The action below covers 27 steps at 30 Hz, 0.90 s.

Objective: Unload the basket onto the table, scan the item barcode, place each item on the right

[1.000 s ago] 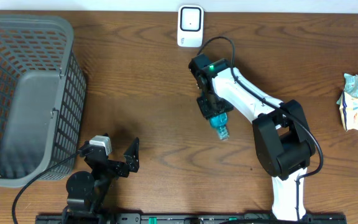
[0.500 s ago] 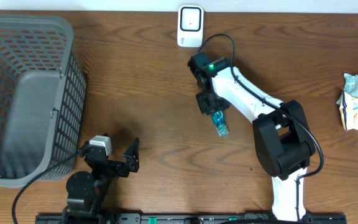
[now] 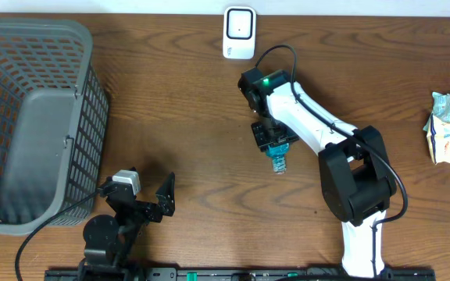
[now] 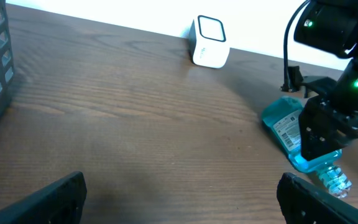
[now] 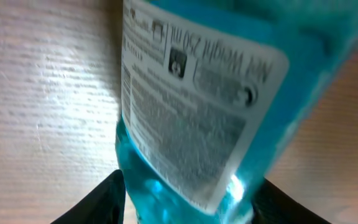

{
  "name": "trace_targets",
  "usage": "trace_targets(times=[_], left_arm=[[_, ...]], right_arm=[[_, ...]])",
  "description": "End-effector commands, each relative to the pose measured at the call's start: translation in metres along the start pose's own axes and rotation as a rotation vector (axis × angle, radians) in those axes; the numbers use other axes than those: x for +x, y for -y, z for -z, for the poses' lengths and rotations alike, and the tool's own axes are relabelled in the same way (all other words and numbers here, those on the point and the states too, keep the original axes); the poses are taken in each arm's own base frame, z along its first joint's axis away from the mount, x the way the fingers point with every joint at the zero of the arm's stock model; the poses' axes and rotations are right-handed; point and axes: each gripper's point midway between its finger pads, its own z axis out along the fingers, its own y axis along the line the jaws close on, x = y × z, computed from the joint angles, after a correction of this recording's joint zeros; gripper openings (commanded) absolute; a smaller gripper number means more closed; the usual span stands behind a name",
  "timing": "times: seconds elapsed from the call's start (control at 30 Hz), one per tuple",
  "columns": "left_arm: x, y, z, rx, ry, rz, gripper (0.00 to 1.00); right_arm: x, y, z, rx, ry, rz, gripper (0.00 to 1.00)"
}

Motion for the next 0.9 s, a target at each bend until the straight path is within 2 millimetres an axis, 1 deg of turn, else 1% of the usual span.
trace_targets(times=[0.0,0.2,0.3,0.37,0.43,0.5,0.53,0.6,0.67,0.8,0.87], left_arm=[[0.011,-0.002,-0.002,0.002,-0.033,0.009,0.98],[0.011,-0.002,-0.002,0.002,-0.033,0.009,0.98],[0.011,-0.002,-0.002,0.002,-0.033,0.009,0.98],[0.011,-0.002,-0.002,0.002,-0.033,0.009,0.98],[0.011,-0.002,-0.002,0.002,-0.033,0.009,0.98],[0.011,-0.002,-0.002,0.002,-0.033,0.009,0.98],[0.011,-0.002,-0.002,0.002,-0.033,0.009,0.98],[0.011,-0.002,-0.002,0.002,-0.033,0.009,0.98],[0.011,-0.002,-0.002,0.002,-0.033,0.009,0.98],[0.011,-0.002,-0.002,0.002,-0.033,0.009,0.98],[0.011,-0.002,-0.002,0.002,-0.033,0.009,0.98]], right_arm=[[0.012,-0.018,-0.013,-0.050,-0.032,-0.013,0.51],[0.011,-0.038,-0.041,-0.065,0.028,0.000,0.45],[0.012,-0.040,-0.045,-0.051,0.039,-0.026,0.34],[0.009,-0.042,-0.045,-0.034,0.062,-0.046,0.31],[0.005,-0.047,-0.046,-0.041,0.083,-0.041,0.31],[0.005,-0.049,-0.047,-0.048,0.089,-0.040,0.22],[0.006,-0.050,-0.049,-0.051,0.086,-0.039,0.21],[0.010,-0.049,-0.052,-0.049,0.074,-0.037,0.22],[0.015,-0.047,-0.057,-0.043,0.059,-0.035,0.29],[0.028,-0.044,-0.067,-0.028,0.024,-0.031,0.37],[0.034,-0.043,-0.071,-0.026,0.007,-0.027,0.39]])
